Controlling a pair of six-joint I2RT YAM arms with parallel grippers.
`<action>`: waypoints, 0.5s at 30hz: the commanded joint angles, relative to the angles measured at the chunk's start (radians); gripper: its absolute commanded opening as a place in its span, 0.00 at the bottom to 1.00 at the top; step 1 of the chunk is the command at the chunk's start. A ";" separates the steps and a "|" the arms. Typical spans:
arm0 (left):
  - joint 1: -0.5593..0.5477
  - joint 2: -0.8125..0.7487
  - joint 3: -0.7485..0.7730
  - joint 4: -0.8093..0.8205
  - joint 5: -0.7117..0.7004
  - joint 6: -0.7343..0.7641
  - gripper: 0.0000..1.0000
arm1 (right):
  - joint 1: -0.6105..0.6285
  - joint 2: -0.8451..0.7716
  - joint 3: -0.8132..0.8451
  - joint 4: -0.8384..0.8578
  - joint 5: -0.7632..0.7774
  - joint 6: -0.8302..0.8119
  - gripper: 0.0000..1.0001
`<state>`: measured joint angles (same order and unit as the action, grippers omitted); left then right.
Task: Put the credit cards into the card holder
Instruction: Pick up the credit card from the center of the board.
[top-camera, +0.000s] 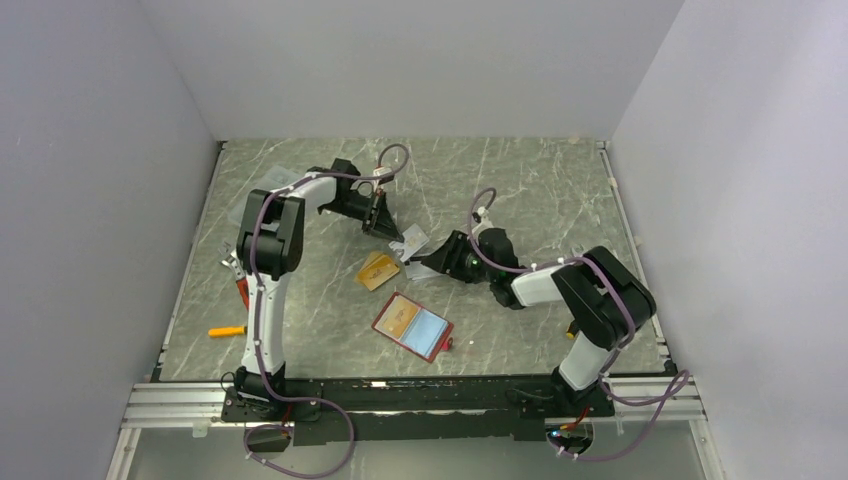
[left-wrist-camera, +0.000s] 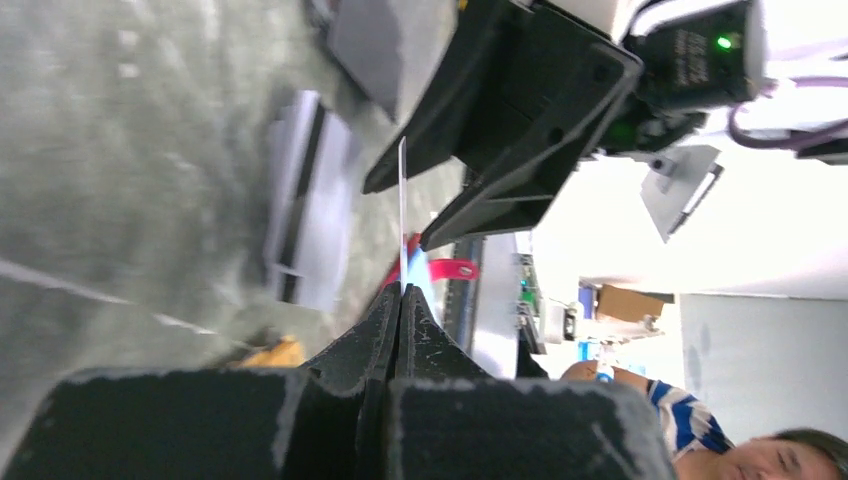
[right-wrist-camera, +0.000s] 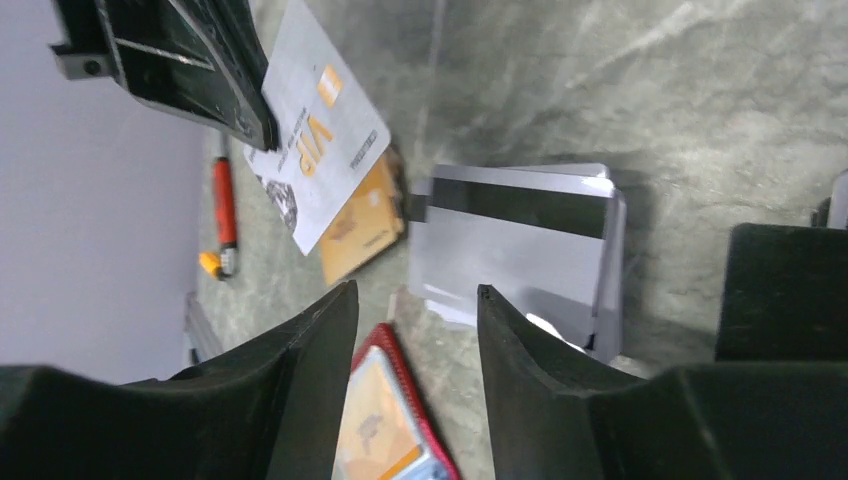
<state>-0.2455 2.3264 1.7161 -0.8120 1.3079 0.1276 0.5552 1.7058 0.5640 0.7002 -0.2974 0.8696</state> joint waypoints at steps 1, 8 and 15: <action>-0.005 -0.123 -0.028 -0.043 0.203 0.029 0.00 | -0.016 -0.088 -0.032 0.233 -0.087 0.076 0.52; -0.007 -0.069 0.124 -0.616 0.329 0.512 0.00 | -0.016 -0.087 -0.049 0.514 -0.157 0.212 0.53; -0.016 -0.073 0.118 -0.756 0.347 0.649 0.00 | 0.004 -0.106 -0.044 0.529 -0.143 0.235 0.52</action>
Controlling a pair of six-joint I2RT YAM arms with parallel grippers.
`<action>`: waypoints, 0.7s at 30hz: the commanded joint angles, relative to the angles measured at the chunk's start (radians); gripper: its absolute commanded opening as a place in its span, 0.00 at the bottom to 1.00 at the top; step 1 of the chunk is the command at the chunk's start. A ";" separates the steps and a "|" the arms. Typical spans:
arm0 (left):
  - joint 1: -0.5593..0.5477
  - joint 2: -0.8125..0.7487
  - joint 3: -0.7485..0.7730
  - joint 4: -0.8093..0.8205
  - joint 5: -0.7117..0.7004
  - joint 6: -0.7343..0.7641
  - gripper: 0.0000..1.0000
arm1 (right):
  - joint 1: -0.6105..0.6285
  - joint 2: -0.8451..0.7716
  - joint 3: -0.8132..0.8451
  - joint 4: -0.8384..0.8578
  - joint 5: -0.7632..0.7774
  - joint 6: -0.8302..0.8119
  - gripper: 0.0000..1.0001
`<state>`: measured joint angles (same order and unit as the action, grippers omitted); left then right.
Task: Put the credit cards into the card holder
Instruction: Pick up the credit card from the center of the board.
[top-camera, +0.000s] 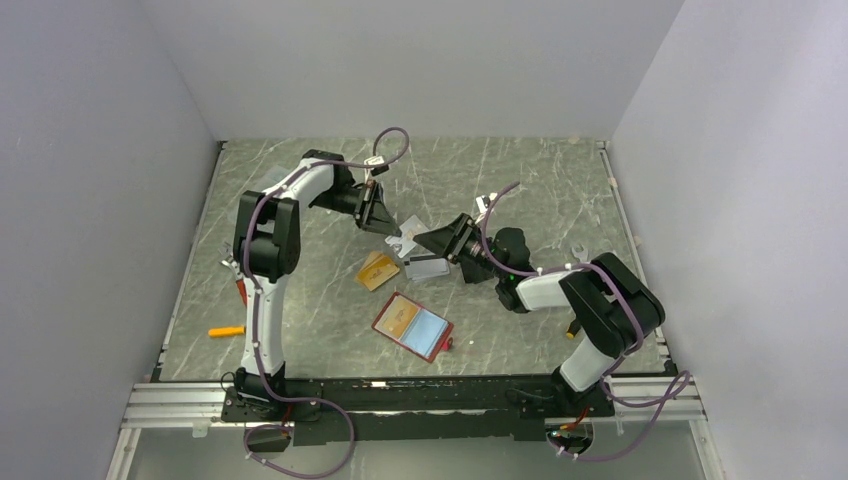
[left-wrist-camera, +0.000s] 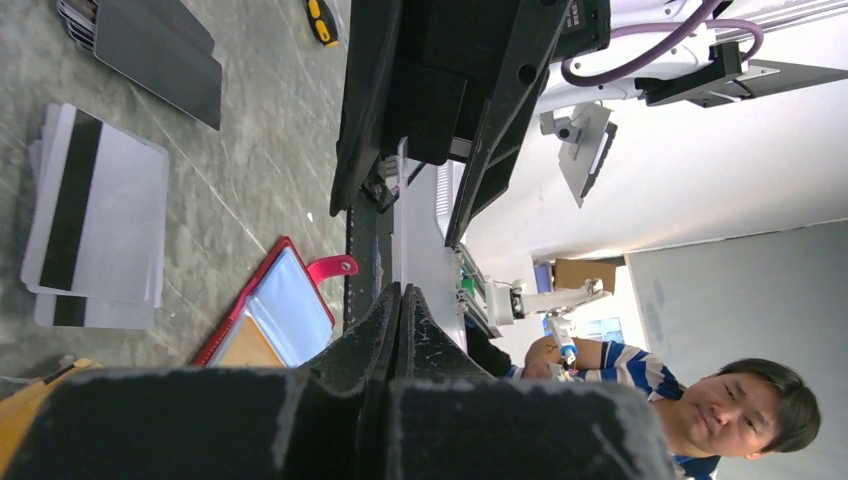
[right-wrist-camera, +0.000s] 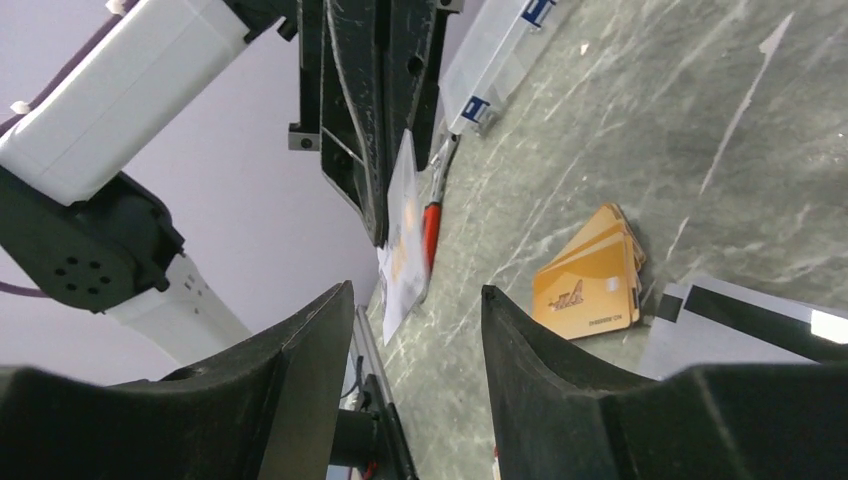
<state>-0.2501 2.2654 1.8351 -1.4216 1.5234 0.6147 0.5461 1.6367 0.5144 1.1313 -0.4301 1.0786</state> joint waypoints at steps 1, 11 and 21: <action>-0.013 -0.022 -0.006 -0.145 0.138 0.164 0.00 | 0.015 -0.035 0.007 0.109 -0.008 0.031 0.51; -0.019 -0.037 -0.003 -0.145 0.148 0.162 0.01 | 0.034 0.000 0.055 0.156 -0.006 0.100 0.11; -0.006 -0.143 0.117 0.065 -0.115 -0.114 0.99 | 0.028 -0.211 -0.034 -0.182 0.019 -0.006 0.00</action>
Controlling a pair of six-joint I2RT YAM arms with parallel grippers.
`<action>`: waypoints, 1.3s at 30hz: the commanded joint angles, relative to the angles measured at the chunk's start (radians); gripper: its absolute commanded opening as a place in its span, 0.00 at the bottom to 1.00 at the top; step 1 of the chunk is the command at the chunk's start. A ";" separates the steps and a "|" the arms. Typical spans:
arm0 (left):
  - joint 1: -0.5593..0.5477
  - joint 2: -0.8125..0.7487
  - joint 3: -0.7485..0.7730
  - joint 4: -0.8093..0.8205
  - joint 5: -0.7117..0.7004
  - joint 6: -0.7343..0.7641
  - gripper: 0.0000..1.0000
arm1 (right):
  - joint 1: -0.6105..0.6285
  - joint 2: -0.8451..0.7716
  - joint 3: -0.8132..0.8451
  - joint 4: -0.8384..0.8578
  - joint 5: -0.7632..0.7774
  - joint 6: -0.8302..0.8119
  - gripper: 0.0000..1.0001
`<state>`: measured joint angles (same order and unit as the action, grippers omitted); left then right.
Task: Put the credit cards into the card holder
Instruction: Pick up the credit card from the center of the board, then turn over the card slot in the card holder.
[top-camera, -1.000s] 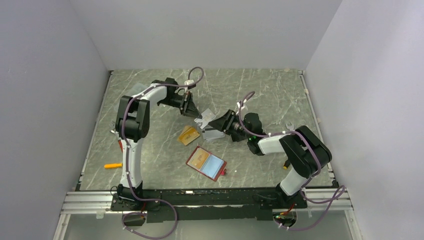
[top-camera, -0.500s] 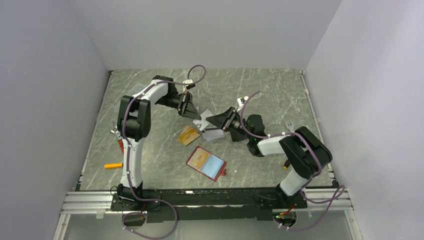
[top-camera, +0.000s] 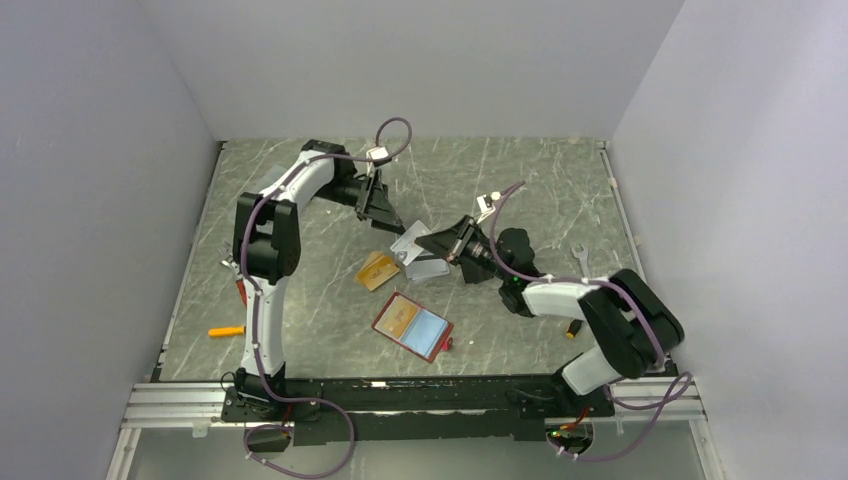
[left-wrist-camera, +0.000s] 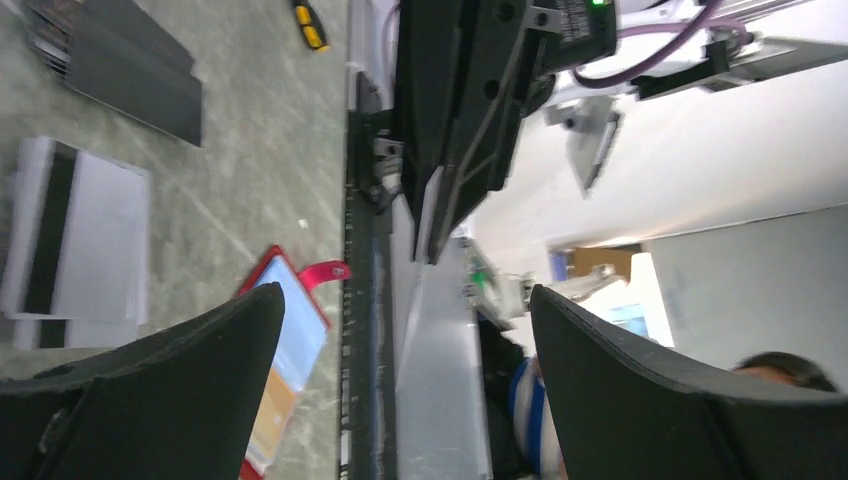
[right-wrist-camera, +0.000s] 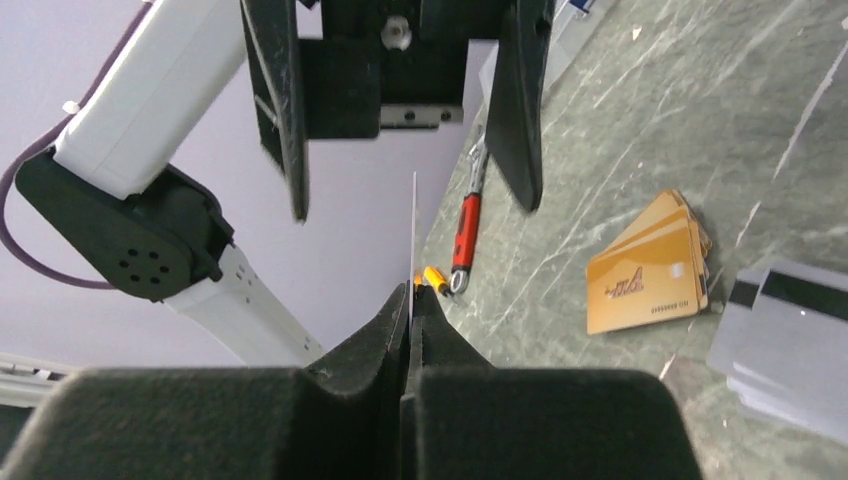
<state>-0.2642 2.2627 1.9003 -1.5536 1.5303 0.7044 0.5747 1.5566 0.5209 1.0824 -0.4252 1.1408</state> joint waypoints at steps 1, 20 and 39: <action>0.010 -0.206 -0.010 0.358 -0.246 -0.347 0.99 | -0.002 -0.157 -0.051 -0.196 0.013 -0.080 0.00; 0.160 -0.462 -0.012 0.069 -0.193 -0.007 0.99 | 0.145 -0.430 -0.122 -0.815 0.079 -0.266 0.00; 0.083 -1.055 -0.708 0.862 -1.026 -0.391 0.99 | 0.154 -0.539 -0.150 -0.898 0.073 -0.273 0.00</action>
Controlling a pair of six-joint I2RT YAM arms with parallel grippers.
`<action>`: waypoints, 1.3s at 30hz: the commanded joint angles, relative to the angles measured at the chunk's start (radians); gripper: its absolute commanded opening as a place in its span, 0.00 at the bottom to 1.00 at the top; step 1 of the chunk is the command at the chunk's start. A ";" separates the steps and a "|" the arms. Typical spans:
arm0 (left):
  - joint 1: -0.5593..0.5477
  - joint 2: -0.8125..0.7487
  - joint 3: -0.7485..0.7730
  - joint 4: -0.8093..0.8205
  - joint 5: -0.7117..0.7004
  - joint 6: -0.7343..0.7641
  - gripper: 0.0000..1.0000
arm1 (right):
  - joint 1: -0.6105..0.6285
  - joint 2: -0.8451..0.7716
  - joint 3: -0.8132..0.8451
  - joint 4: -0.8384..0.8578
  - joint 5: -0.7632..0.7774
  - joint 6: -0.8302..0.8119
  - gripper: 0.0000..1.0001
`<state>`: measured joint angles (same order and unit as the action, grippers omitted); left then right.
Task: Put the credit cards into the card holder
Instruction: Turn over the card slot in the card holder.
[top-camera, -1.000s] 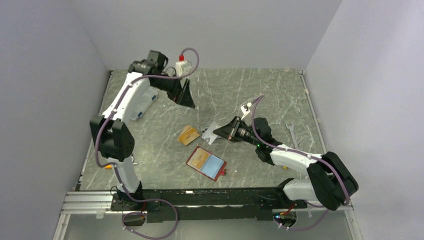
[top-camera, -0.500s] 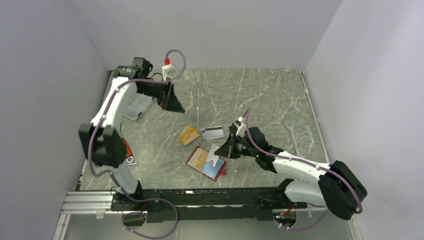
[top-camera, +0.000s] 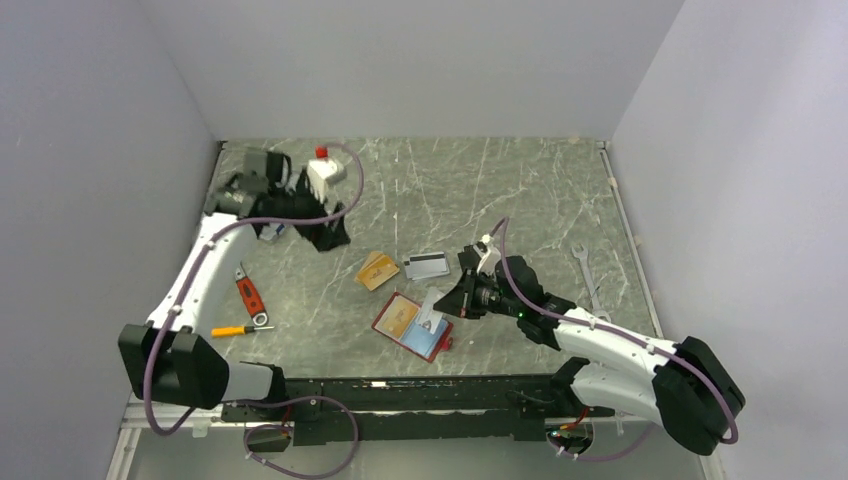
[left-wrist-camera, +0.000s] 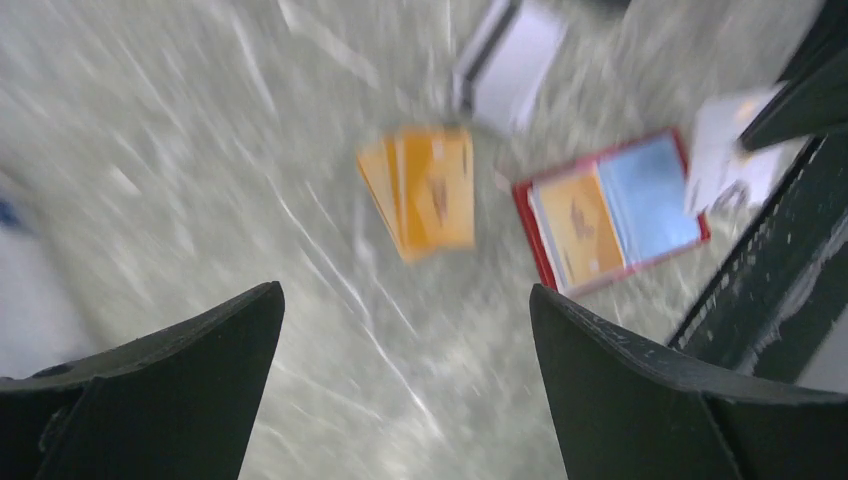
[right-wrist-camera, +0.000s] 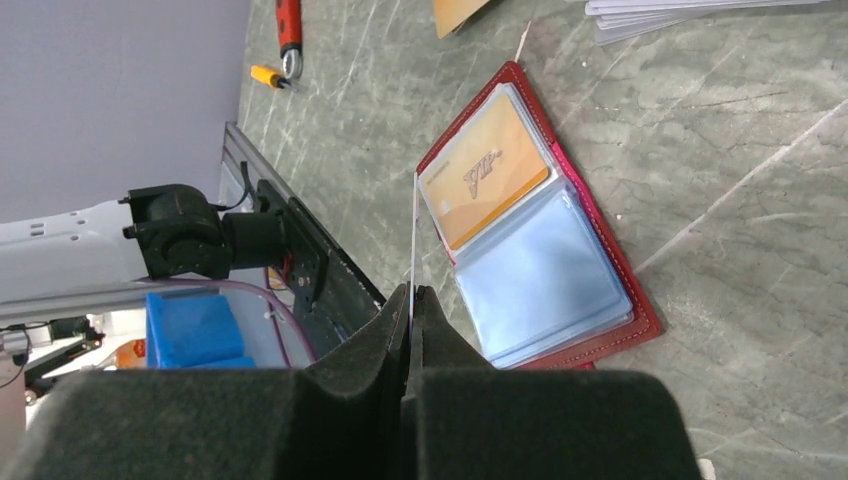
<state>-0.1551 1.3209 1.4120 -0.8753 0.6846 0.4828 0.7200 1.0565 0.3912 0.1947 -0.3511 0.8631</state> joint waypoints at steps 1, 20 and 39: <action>-0.054 -0.130 -0.254 0.210 -0.198 -0.203 0.99 | 0.013 -0.051 -0.028 -0.018 0.004 0.007 0.00; -0.285 0.179 -0.596 0.446 -0.031 -0.633 0.82 | 0.134 -0.143 -0.180 -0.085 0.180 0.118 0.00; -0.322 0.387 -0.578 0.462 -0.016 -0.630 0.78 | 0.133 -0.121 -0.246 -0.046 0.224 0.153 0.00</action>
<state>-0.4545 1.6524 0.8425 -0.4072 0.7071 -0.1619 0.8490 0.9340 0.1696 0.1429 -0.1654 1.0084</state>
